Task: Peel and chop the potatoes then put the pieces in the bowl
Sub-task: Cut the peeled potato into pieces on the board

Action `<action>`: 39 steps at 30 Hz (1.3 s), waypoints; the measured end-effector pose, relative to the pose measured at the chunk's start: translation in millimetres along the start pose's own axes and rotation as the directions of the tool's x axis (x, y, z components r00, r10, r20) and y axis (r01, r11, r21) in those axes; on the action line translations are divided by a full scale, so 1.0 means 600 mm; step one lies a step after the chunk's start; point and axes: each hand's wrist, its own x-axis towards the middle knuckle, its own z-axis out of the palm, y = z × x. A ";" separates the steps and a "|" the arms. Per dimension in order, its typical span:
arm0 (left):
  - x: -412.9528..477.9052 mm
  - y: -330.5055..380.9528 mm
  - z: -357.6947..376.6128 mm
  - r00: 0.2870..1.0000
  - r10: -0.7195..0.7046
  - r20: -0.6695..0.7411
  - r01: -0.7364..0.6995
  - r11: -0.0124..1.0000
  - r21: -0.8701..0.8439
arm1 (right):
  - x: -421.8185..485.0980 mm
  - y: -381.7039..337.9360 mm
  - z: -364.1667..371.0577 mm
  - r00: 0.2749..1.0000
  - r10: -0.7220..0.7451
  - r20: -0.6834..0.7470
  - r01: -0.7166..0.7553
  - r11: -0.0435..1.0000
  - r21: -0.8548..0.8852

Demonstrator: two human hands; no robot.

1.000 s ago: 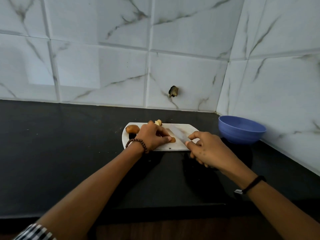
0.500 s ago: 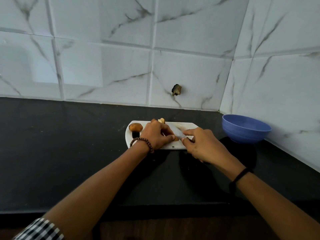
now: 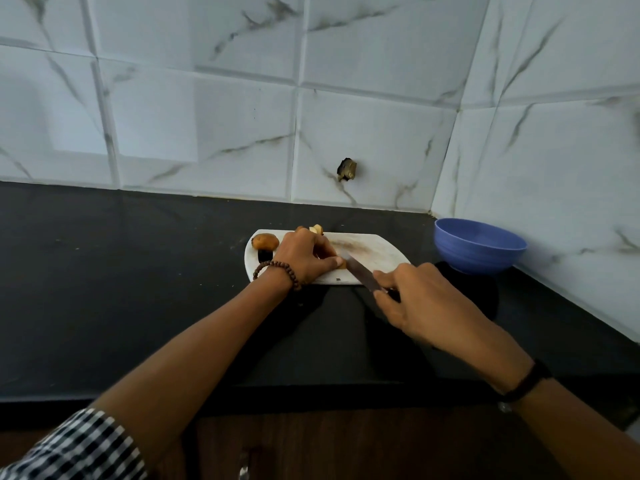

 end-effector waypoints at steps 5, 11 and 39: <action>-0.001 0.000 -0.004 0.999 -0.044 0.026 0.044 0.999 -0.004 | -0.040 0.019 -0.042 0.997 -0.004 0.072 0.001 0.999 0.047; -0.007 0.005 -0.017 0.995 -0.040 0.088 0.042 0.999 -0.019 | -0.022 0.015 -0.044 0.997 -0.027 -0.075 0.037 0.991 0.126; -0.013 0.011 -0.012 0.999 -0.042 0.021 0.042 0.998 -0.039 | -0.026 -0.030 -0.002 1.000 0.001 -0.021 -0.003 0.998 -0.068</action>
